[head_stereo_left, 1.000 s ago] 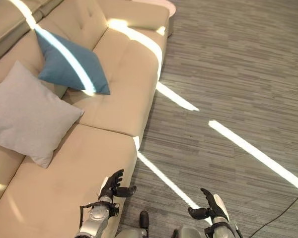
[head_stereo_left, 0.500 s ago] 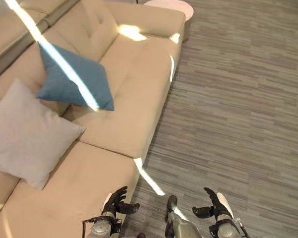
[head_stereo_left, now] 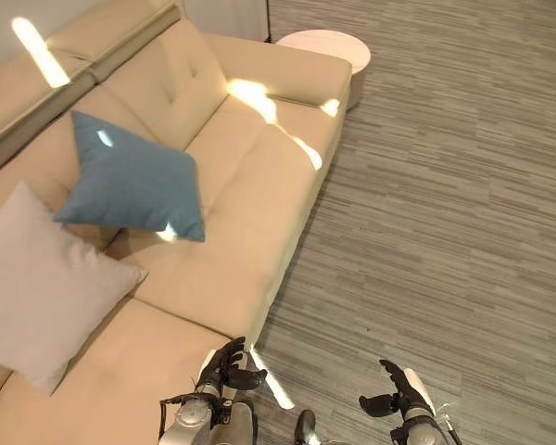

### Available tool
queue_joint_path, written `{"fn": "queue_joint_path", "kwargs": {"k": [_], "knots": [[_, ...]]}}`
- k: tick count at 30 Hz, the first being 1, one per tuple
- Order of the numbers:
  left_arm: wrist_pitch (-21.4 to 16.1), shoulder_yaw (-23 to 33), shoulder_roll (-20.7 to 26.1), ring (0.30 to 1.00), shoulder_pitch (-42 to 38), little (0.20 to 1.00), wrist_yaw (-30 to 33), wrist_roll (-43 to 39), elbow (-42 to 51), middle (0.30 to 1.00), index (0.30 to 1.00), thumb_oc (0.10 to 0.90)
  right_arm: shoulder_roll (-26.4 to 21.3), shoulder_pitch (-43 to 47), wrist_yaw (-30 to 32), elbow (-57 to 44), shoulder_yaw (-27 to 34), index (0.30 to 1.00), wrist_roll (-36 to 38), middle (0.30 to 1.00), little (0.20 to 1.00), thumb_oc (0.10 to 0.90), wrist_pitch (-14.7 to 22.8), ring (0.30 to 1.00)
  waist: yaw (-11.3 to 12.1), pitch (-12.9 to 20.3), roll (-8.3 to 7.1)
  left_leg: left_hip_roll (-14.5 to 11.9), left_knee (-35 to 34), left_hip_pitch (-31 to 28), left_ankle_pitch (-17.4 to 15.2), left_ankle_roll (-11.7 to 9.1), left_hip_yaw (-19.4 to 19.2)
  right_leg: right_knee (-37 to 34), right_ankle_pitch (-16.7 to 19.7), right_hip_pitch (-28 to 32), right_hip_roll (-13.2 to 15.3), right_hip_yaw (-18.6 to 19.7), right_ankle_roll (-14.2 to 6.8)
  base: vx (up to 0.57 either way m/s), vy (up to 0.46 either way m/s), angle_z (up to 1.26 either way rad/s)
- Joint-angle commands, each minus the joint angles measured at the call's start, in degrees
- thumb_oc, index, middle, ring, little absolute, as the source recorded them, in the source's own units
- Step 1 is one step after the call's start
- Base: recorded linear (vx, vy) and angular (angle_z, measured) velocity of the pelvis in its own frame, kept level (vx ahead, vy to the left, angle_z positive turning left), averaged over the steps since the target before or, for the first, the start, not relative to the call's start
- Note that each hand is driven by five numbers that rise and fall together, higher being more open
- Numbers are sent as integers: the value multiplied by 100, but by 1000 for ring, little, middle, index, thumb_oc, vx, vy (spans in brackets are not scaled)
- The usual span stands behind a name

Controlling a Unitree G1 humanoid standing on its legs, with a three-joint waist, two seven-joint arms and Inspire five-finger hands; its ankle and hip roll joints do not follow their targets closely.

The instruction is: Pick up all the scattered cushions and arrange them neatly on the sofa.

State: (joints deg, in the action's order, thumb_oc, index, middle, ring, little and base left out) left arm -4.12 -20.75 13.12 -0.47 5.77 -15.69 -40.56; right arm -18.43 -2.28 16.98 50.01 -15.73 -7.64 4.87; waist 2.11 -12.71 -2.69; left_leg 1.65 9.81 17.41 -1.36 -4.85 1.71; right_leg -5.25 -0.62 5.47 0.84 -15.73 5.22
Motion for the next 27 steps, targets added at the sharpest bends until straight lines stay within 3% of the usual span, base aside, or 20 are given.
{"fn": "queue_joint_path", "kwargs": {"k": [1,2,7,9,10,13,15,16,20,22,24,25,27], "knots": [[-292,-58,6,900,-104,900,140,44,350,900,900,800,-301,-101,243,-228,87,900,143,900,900,800,240,900,160,97,216,8,95,-172,266,204,-172,156,-713,60,-68,505,-859,292,72,-7],[-298,-4,13,900,-14,900,146,20,386,900,900,800,-282,-150,202,-263,59,900,68,900,900,800,234,900,167,171,245,11,-171,-377,214,247,-104,207,-813,120,-104,579,-899,222,64,-24],[-299,36,5,900,110,900,126,-12,349,900,900,800,-202,-185,133,-149,-8,900,-55,900,900,800,194,900,208,276,192,83,-127,-549,68,341,-116,399,-889,201,35,629,-952,192,79,-34],[-312,117,40,900,157,900,161,-80,357,900,900,800,-180,-84,104,-40,-72,900,-203,900,900,800,157,900,351,377,160,84,-158,-760,-148,496,-271,993,-865,84,293,599,-1160,215,129,-11],[-315,172,83,900,148,900,160,-119,359,900,900,800,-182,-8,66,38,-85,900,-262,900,900,800,138,900,338,386,232,50,-219,-971,-293,613,-316,1720,-813,-233,438,545,-1322,163,97,-40],[-351,157,129,900,134,900,186,-116,353,900,900,800,-186,84,79,116,-108,900,-281,900,900,800,139,900,315,372,297,50,-234,-1097,-382,708,-290,2370,-604,-618,590,502,-1501,109,59,-35],[-351,157,129,900,134,900,186,-116,353,900,900,800,-186,84,79,116,-108,900,-281,900,900,800,139,900,315,373,297,50,-234,-1096,-382,708,-291,2370,-604,-619,591,502,-1501,102,-20,1],[-383,128,159,900,116,900,194,-90,329,900,900,800,-176,195,72,161,-186,900,-317,900,900,800,167,900,163,340,438,5,-408,-1432,-522,748,-137,2201,-527,-1097,818,387,-1409,207,-45,1],[-450,178,131,900,87,900,211,-109,186,900,900,800,-181,284,50,206,-240,900,-288,900,900,800,158,900,90,309,462,-68,-509,-1632,-597,684,-73,1628,-307,-1290,937,448,-1397,182,-134,23],[-499,188,142,900,46,900,293,-156,157,900,900,800,-205,294,50,187,-229,900,-213,900,900,800,159,900,-31,302,440,-98,-648,-1844,-618,606,157,1228,-121,-1576,805,893,-1484,213,-215,7],[-502,166,135,900,24,900,264,-143,150,900,900,800,-195,262,40,199,-223,900,-178,900,900,800,162,900,-63,301,402,-90,-639,-1881,-643,578,241,1175,-118,-1515,733,1038,-1476,137,-247,33],[-492,162,92,900,18,900,264,-129,137,900,900,800,-159,307,19,254,-296,900,-62,900,900,800,180,900,-54,367,324,-230,-453,-1846,-691,415,371,910,-101,-1260,682,1014,-1351,215,-472,103],[-459,140,84,900,-14,900,265,-157,157,900,900,800,-171,302,30,215,-298,900,-22,900,900,800,191,900,-49,378,315,-305,-363,-1773,-651,346,461,832,-156,-1155,605,983,-1267,120,-301,91]]}}
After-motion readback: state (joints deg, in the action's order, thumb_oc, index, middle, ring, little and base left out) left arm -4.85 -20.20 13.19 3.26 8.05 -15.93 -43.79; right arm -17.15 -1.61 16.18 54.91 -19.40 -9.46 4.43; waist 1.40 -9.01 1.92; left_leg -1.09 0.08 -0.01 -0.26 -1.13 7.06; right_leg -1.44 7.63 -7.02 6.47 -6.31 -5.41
